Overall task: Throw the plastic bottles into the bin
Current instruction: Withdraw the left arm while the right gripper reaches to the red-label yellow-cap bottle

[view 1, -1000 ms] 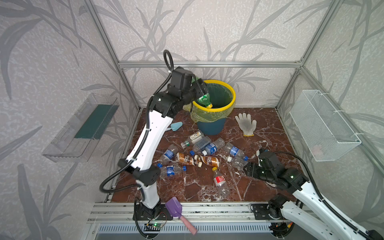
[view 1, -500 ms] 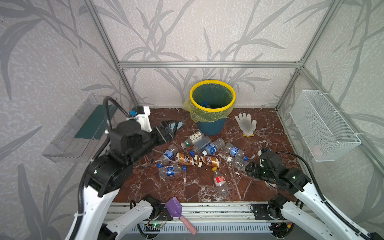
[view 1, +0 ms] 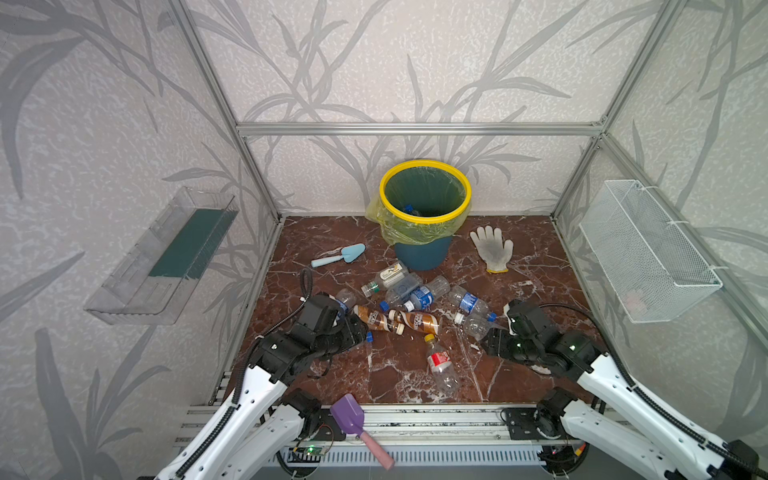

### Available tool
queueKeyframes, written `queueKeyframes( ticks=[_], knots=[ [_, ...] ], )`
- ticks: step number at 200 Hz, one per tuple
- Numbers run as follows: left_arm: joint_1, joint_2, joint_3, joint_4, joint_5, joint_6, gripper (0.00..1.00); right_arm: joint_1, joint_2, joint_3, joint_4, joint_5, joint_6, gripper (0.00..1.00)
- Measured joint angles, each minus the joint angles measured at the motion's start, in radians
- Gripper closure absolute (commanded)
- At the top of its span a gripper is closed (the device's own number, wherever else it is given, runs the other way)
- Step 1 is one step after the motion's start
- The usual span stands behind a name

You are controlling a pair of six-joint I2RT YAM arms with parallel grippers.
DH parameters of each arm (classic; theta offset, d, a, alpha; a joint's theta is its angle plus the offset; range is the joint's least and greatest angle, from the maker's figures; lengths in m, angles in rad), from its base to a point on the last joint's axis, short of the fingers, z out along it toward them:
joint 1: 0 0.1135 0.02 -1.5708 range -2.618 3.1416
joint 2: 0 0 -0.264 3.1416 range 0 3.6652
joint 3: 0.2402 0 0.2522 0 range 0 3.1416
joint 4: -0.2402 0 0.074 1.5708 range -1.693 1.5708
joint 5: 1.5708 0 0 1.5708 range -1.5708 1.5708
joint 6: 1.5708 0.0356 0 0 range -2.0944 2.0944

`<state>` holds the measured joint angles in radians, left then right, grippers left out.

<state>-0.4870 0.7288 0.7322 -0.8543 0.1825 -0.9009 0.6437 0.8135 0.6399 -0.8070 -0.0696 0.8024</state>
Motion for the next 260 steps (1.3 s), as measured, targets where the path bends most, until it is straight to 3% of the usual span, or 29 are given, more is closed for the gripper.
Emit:
queueKeyframes(
  ticks=[72,105,179,260],
  knots=[
    [-0.004,0.016,-0.141,0.056,0.048,-0.027,0.2,0.393,0.189,0.057,0.015,0.103,0.106,0.24],
    [-0.009,-0.008,-0.141,0.063,0.051,-0.032,0.2,0.491,0.297,0.116,0.054,0.135,0.118,0.24],
    [-0.017,-0.043,-0.147,0.062,0.051,-0.045,0.18,0.528,0.454,0.183,0.133,0.159,0.101,0.16],
    [-0.029,-0.092,-0.153,0.063,0.051,-0.076,0.17,0.528,0.579,0.232,0.128,0.175,0.08,0.21]
  ],
)
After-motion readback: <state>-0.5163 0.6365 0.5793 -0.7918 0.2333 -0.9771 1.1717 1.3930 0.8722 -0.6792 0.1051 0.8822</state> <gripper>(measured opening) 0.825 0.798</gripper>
